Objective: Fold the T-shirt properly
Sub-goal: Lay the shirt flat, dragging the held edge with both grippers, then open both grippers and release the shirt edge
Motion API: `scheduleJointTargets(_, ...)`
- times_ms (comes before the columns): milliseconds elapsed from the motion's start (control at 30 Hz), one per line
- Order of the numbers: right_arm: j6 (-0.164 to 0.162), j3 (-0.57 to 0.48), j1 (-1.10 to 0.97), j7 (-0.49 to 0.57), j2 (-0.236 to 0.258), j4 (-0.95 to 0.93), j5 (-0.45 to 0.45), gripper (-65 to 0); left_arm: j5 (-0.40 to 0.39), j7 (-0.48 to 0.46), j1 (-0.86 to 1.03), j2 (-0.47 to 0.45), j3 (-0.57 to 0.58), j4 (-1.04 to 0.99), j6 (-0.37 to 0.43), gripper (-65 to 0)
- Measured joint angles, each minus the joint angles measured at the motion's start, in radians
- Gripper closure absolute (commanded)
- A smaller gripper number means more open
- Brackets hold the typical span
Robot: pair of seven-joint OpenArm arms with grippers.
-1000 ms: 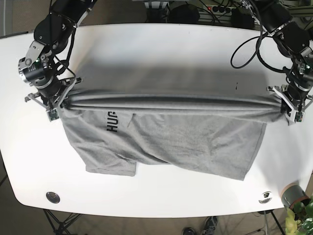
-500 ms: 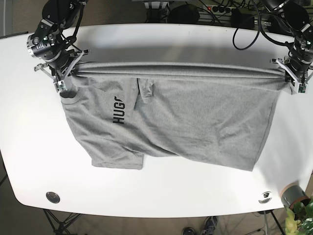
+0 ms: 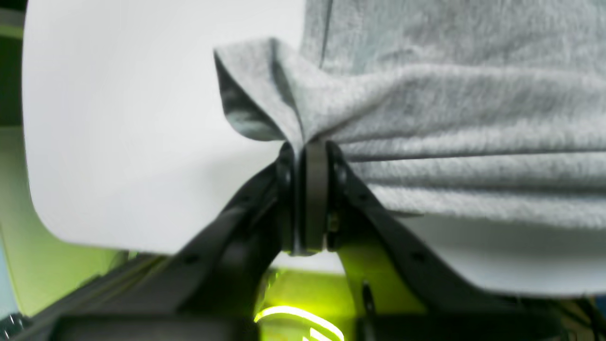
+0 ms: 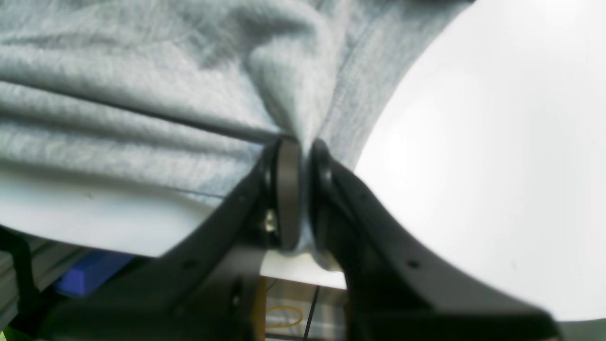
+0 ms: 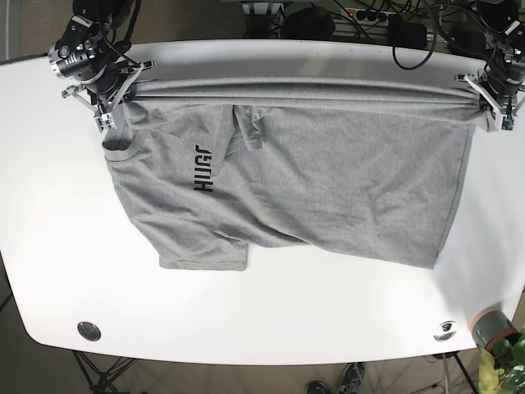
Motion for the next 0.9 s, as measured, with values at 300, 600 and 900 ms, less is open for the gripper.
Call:
scheduleJointTargets(300, -0.001, 0.003, -0.003, -0.004, 0.003, 0.0, -0.023, -39.8, 0.028, 0.001, 0.037, -0.002, 0.008, 0.0, 0.006, -31.2)
scheduleJointTargets(600, -0.004, 0.038, 0.004, -0.012, 0.005, 0.0, 0.012, -41.1, 0.034, 0.011, 0.013, -0.008, 0.055, 0.003, 0.015, -33.2)
scheduleJointTargets(900, -0.009, 0.078, 0.043, -0.02, 0.106, 0.0, 0.313, -40.9, 0.031, 0.006, -0.062, -0.012, 0.133, 0.115, 0.017, -33.2)
